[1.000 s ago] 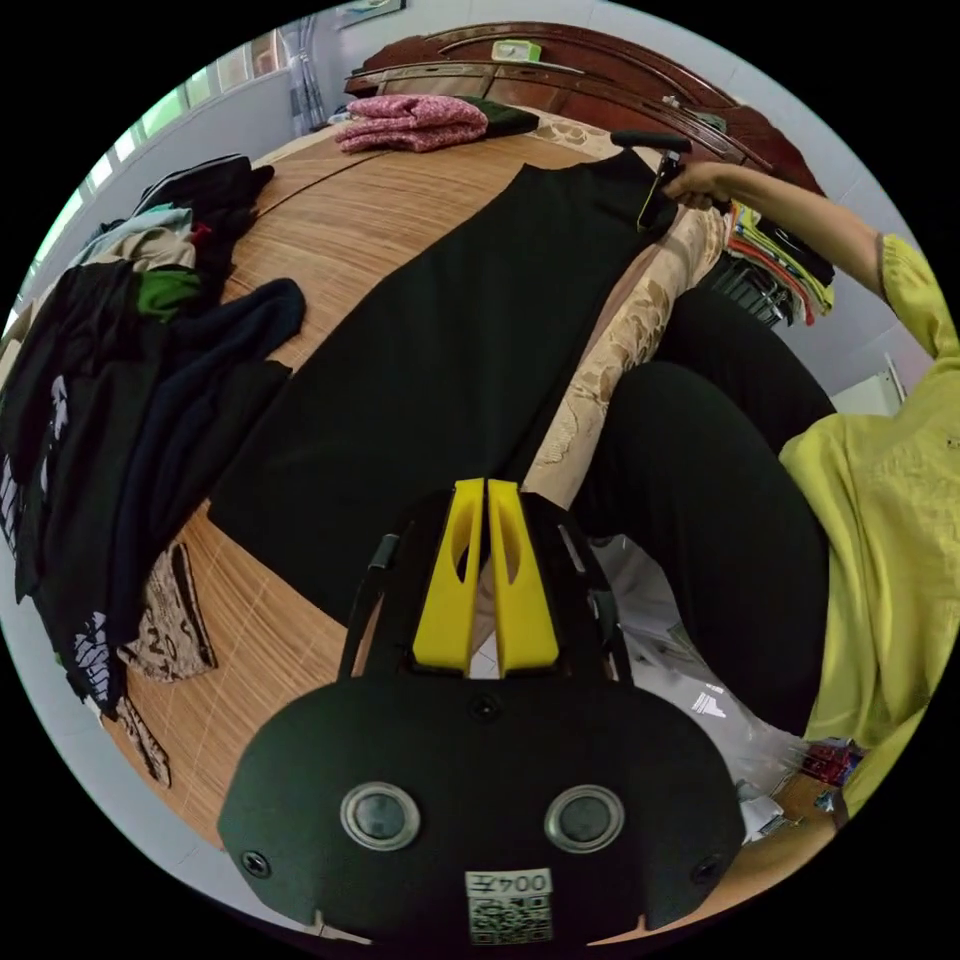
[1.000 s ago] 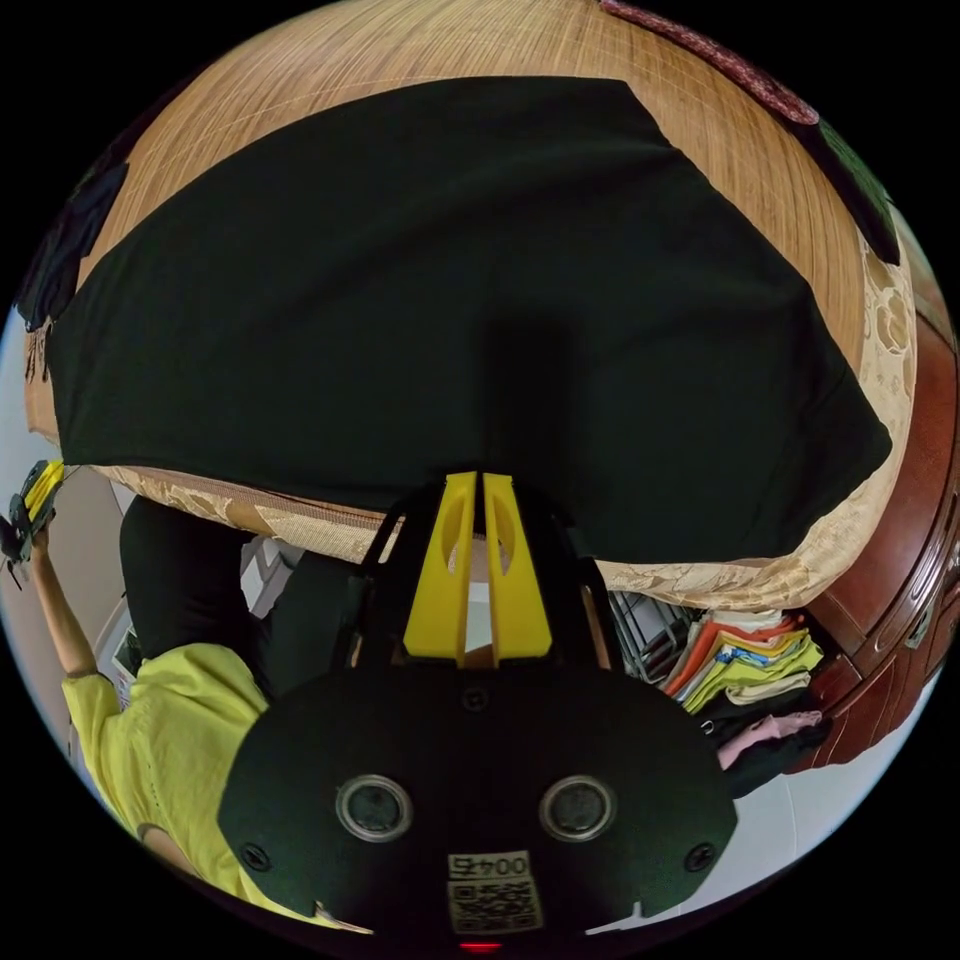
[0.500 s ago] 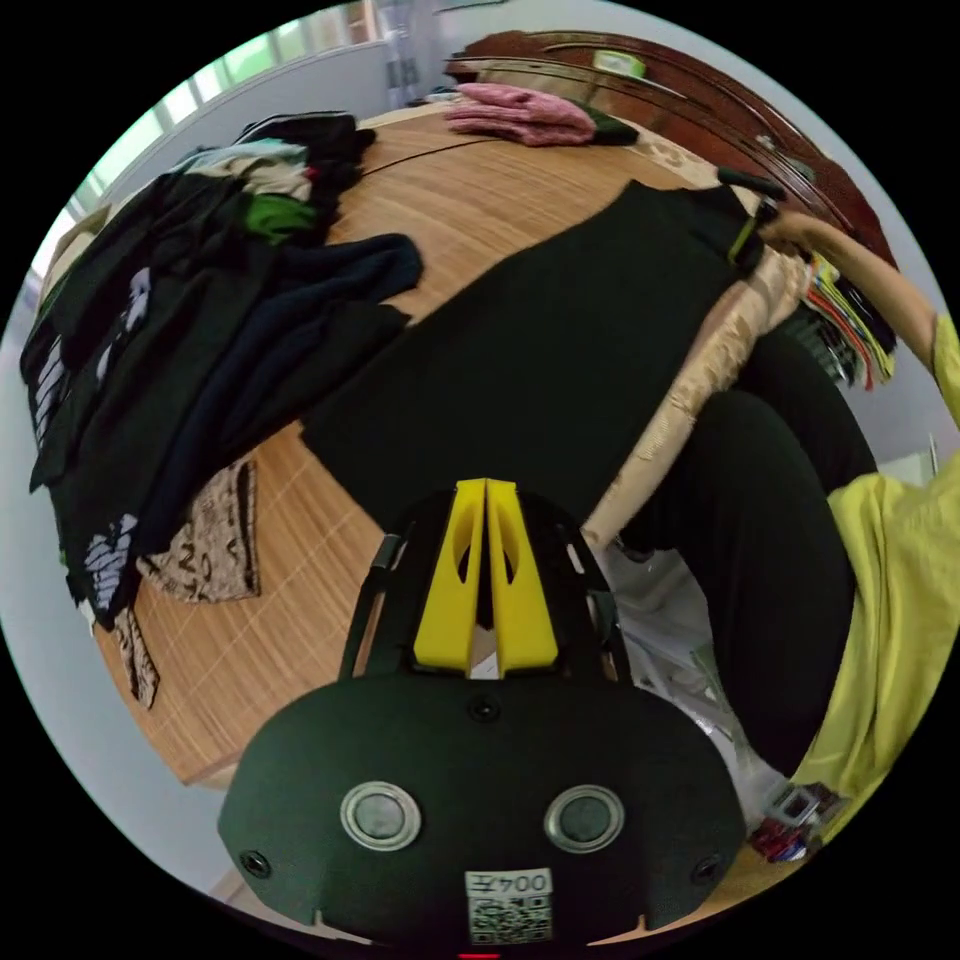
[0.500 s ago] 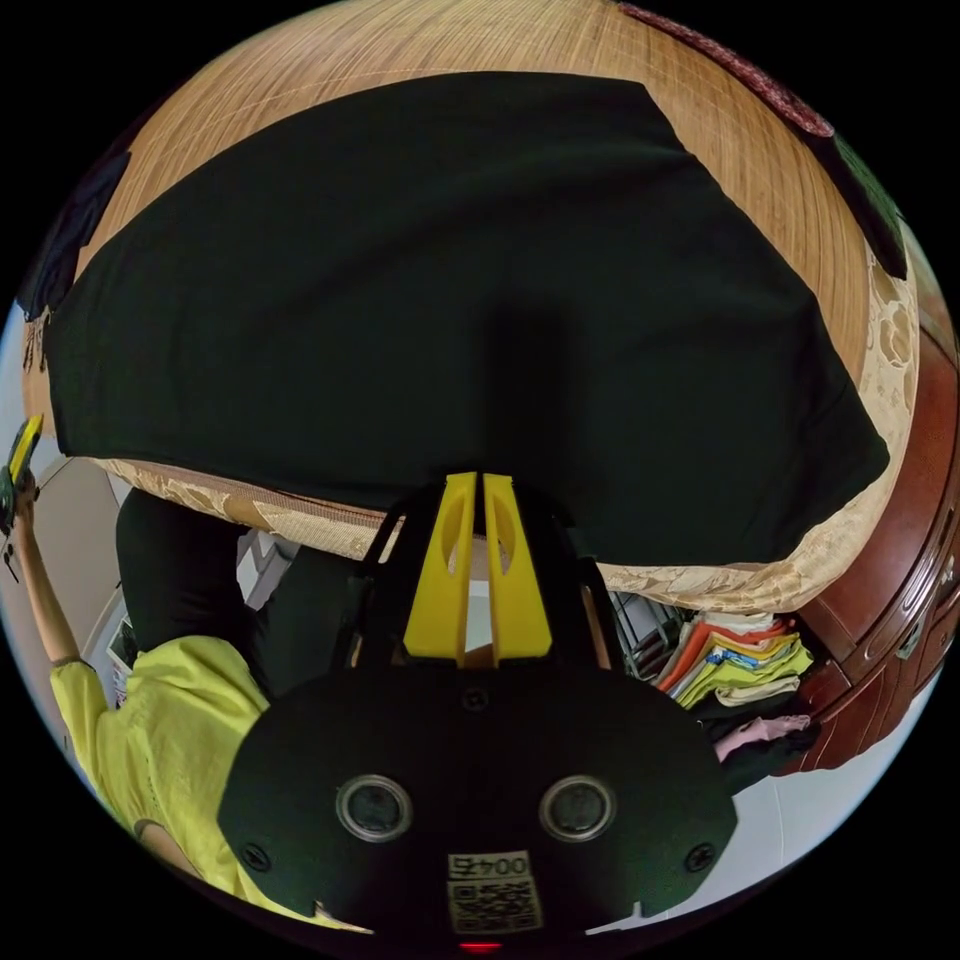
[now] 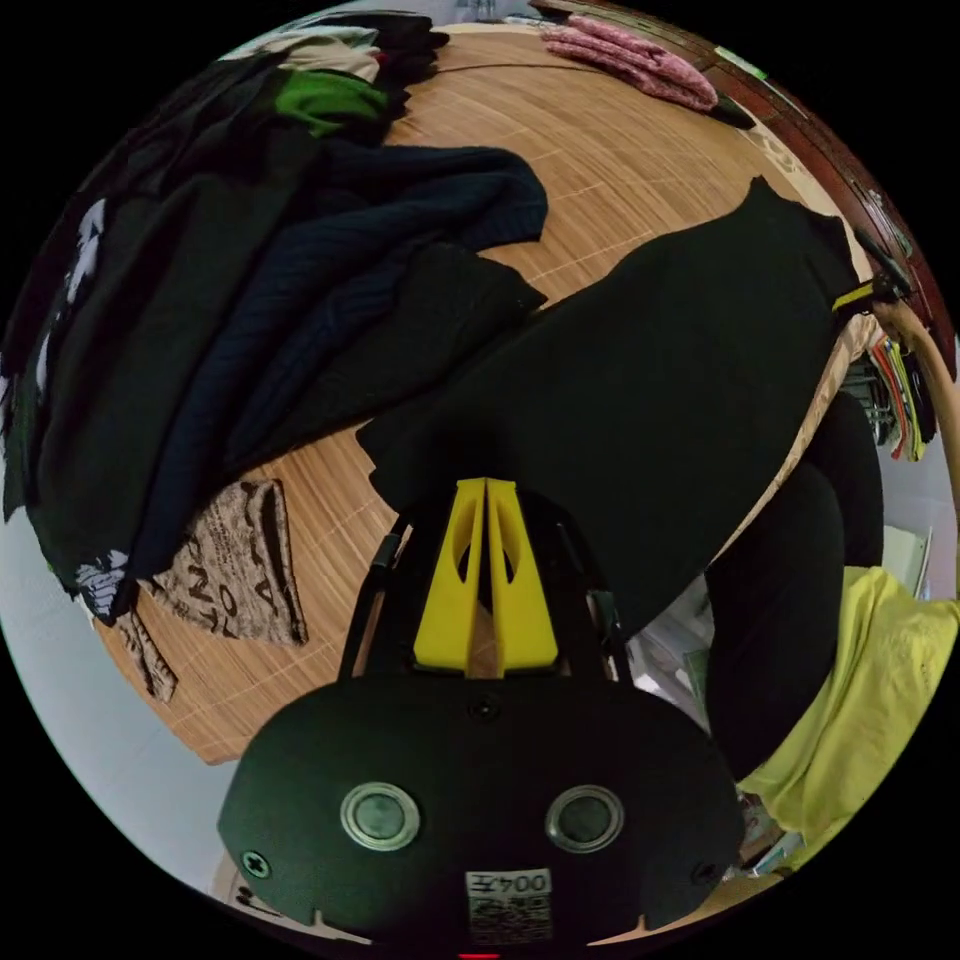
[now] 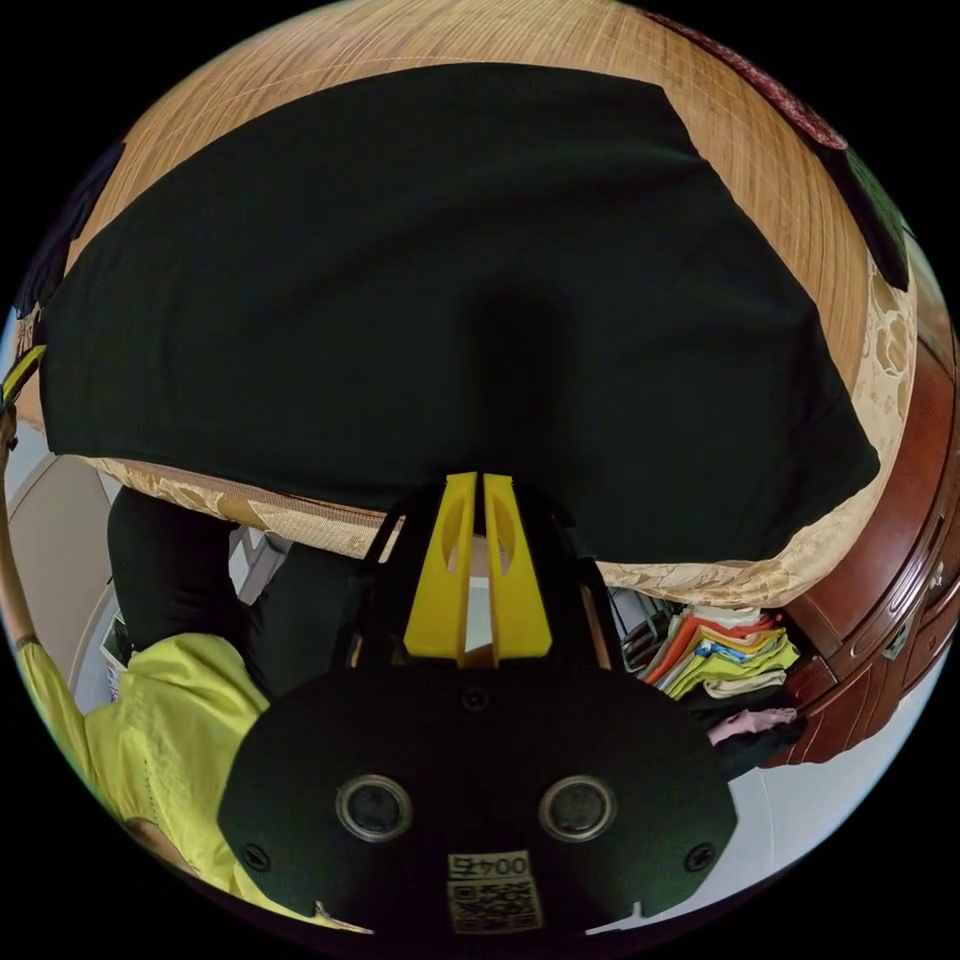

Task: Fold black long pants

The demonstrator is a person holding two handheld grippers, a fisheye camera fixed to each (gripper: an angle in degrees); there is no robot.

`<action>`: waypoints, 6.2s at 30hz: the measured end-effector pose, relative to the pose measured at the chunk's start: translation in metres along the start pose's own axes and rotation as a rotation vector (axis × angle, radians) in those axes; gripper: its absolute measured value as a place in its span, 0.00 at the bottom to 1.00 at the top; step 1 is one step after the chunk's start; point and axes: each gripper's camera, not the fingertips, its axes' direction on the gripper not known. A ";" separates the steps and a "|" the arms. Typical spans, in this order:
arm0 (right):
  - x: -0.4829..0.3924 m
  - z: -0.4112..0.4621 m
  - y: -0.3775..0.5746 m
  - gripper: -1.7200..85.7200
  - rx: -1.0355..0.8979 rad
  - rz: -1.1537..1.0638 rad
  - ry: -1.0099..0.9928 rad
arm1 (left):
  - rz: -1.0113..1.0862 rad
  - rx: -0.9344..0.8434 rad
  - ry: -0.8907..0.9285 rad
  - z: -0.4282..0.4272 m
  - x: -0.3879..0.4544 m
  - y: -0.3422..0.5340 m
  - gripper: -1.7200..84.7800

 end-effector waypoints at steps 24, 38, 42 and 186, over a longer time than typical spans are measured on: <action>-0.037 0.071 0.035 0.04 0.187 0.103 -0.006 | 0.261 -0.219 -0.178 0.023 0.025 -0.055 0.02; -0.047 0.135 0.053 0.05 0.243 0.102 -0.087 | 0.271 -0.355 -0.182 0.046 0.019 -0.016 0.02; -0.045 0.152 0.063 0.06 0.288 0.118 -0.139 | 0.229 -0.287 -0.158 0.050 0.007 0.022 0.02; -0.087 0.364 -0.043 0.07 0.868 0.070 -1.180 | -1.095 1.105 1.325 0.316 -0.011 0.657 0.10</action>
